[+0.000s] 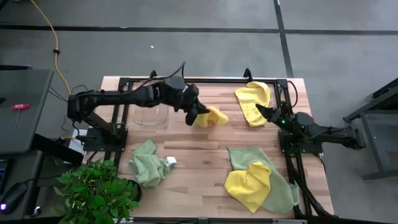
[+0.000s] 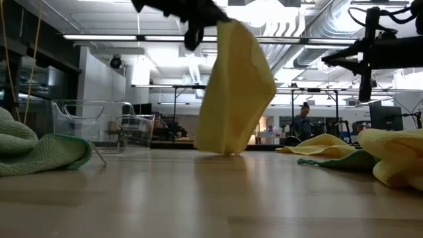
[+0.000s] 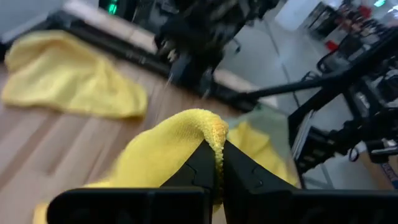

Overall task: Fold microfiber towels
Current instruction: Fold the top left yellow towel

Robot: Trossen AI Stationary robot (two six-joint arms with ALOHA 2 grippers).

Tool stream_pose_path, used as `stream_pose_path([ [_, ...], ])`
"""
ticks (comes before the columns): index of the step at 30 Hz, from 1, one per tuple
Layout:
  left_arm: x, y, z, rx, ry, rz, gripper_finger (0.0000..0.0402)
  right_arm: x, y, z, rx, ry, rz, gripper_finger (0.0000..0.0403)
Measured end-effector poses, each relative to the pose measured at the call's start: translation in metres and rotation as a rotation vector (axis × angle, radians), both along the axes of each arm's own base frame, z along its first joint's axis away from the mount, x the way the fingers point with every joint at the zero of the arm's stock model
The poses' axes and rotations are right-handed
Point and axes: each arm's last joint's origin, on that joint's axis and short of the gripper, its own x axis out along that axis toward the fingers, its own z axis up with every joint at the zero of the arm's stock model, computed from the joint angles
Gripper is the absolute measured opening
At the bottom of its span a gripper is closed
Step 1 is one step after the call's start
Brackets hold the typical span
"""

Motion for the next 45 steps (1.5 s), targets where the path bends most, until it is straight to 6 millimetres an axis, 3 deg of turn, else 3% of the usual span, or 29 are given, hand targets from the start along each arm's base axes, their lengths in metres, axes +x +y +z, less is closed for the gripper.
stream_pose_path([
  [3,-0.002,0.004,0.011,0.021,0.005,0.001,0.0,0.0,0.001,0.007,-0.054,-0.024,0.044,0.0],
  [6,-0.004,0.008,0.009,0.019,0.031,0.017,0.0,-0.001,0.002,0.021,-0.106,-0.05,0.065,0.0],
  [12,-0.004,0.012,0.001,-0.027,0.087,0.038,0.0,0.011,0.002,0.038,-0.156,0.092,0.111,0.0012],
  [17,-0.002,0.013,-0.003,-0.096,0.097,0.07,0.0,0.036,0.002,0.048,-0.206,0.312,0.21,0.0074],
  [23,-0.003,0.018,-0.001,-0.163,0.073,0.119,0.0,0.075,-0.001,0.055,-0.431,0.634,0.304,0.0165],
  [27,-0.005,0.025,0.0,-0.234,0.065,0.175,0.0,0.102,-0.003,0.055,-0.552,0.798,0.391,0.0199],
  [37,-0.011,0.039,0.001,-0.295,0.044,0.318,0.0,0.161,0.012,0.061,-0.674,1.018,0.577,0.0206],
  [45,-0.009,0.041,0.006,-0.31,-0.021,0.309,0.0,0.193,0.027,0.036,-0.764,1.161,0.672,0.0183],
])
